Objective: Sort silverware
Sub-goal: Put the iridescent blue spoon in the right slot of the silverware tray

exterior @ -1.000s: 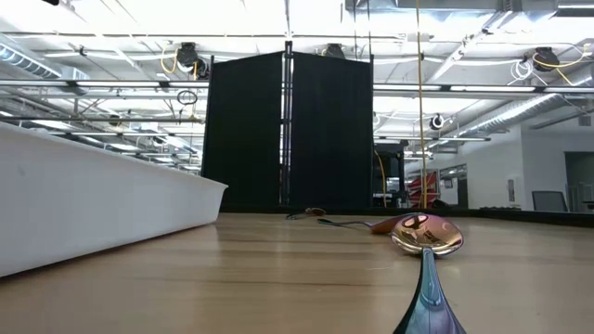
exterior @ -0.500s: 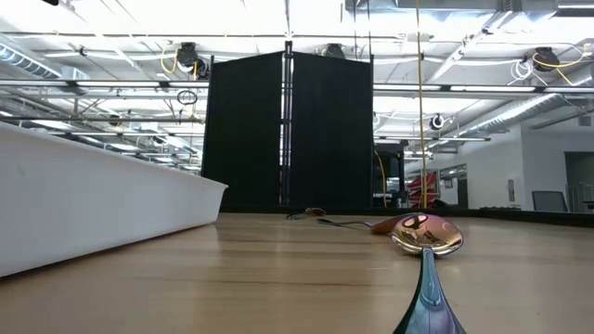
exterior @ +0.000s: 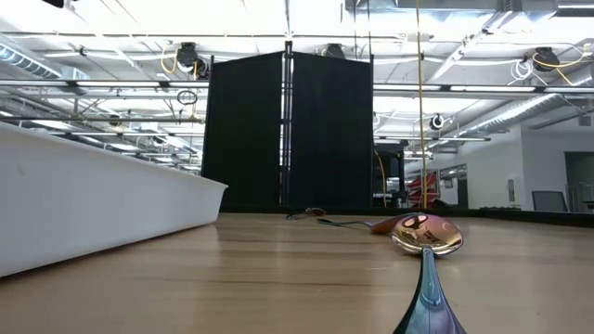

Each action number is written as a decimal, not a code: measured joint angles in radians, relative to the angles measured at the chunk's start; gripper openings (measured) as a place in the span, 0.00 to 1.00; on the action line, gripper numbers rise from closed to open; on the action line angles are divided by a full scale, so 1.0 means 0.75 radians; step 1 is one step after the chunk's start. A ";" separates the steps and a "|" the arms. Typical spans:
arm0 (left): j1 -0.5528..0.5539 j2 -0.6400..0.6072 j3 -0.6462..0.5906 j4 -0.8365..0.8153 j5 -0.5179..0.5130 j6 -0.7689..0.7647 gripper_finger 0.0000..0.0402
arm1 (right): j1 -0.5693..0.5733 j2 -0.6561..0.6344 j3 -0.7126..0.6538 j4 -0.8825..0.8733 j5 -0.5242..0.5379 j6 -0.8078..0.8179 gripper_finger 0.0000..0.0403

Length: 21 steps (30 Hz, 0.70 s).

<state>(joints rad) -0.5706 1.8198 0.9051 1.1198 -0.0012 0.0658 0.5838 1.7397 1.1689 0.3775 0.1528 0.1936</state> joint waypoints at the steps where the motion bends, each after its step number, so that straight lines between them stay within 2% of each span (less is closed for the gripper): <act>1: 0.000 0.000 0.000 -0.001 -0.001 0.000 0.10 | 0.000 0.000 0.000 0.000 0.000 0.000 0.00; 4: 0.001 -0.001 0.000 -0.002 -0.004 0.000 0.02 | 0.000 0.001 0.000 0.003 -0.001 0.001 0.02; 11: 0.000 -0.001 0.000 -0.012 -0.004 -0.005 0.01 | 0.000 0.002 0.000 0.013 0.004 0.041 0.09; 18: 0.000 -0.004 -0.001 -0.002 -0.030 -0.009 0.01 | -0.001 -0.037 0.000 -0.017 0.008 0.043 0.26; 21: 0.001 -0.027 -0.001 -0.046 -0.059 -0.011 0.00 | -0.001 -0.078 0.000 -0.117 0.049 0.044 0.34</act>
<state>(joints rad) -0.5698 1.7996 0.9047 1.0856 -0.0455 0.0578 0.5835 1.6812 1.1689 0.2898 0.1895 0.2266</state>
